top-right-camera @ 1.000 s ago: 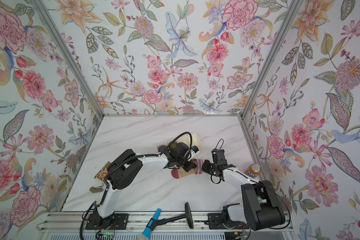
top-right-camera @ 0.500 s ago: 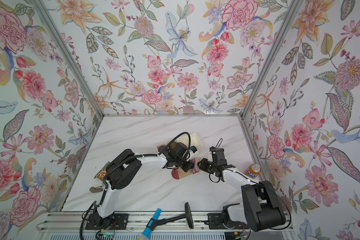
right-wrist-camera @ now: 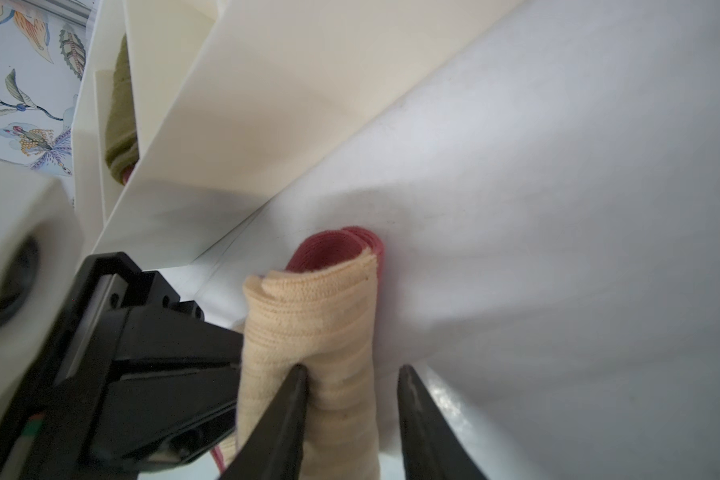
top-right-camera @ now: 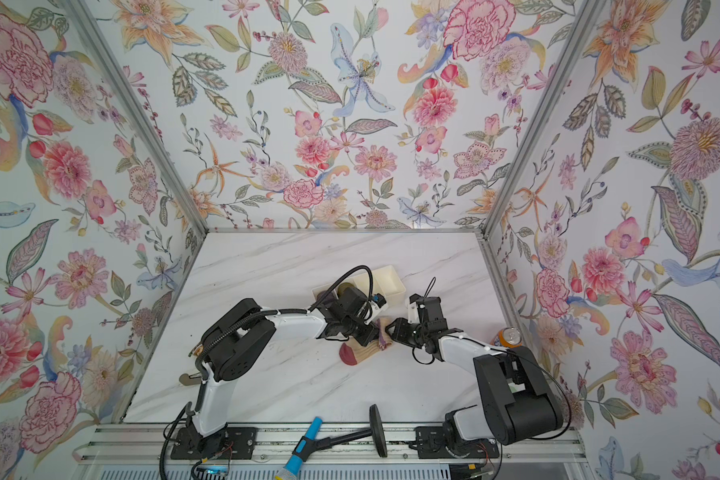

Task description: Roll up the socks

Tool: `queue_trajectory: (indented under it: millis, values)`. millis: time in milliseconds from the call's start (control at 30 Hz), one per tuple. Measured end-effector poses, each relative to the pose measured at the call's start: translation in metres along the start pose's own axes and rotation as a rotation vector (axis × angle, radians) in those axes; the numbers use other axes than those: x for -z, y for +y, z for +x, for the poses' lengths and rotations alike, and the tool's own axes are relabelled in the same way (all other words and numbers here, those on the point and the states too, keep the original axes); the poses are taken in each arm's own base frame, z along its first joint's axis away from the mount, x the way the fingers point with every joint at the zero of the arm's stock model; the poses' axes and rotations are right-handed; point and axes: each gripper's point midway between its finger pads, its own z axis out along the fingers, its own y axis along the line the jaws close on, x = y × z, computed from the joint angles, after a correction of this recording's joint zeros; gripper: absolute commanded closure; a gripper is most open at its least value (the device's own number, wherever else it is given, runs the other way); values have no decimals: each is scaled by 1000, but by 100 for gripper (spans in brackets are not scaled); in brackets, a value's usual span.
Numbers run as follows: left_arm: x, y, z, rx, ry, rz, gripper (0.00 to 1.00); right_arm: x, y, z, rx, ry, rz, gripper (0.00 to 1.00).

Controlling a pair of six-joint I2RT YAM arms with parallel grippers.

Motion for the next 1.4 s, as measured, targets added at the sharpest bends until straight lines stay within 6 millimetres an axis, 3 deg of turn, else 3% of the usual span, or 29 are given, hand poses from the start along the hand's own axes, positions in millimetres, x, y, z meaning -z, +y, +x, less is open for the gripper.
queue_trajectory:
  millis: [500, 600, 1133, 1400]
  values:
    - [6, 10, 2, 20, -16, 29, 100, -8, 17, 22, 23, 84, -84, 63]
    - [6, 11, 2, 22, -23, 29, 100, -14, 20, 31, 27, 123, -93, 67]
    - [7, 13, 2, 26, -34, 45, 96, -14, 24, 28, 62, 100, -57, 99]
    - [10, 13, 4, 26, -26, 38, 91, -12, 24, 29, 70, 142, -12, 100]
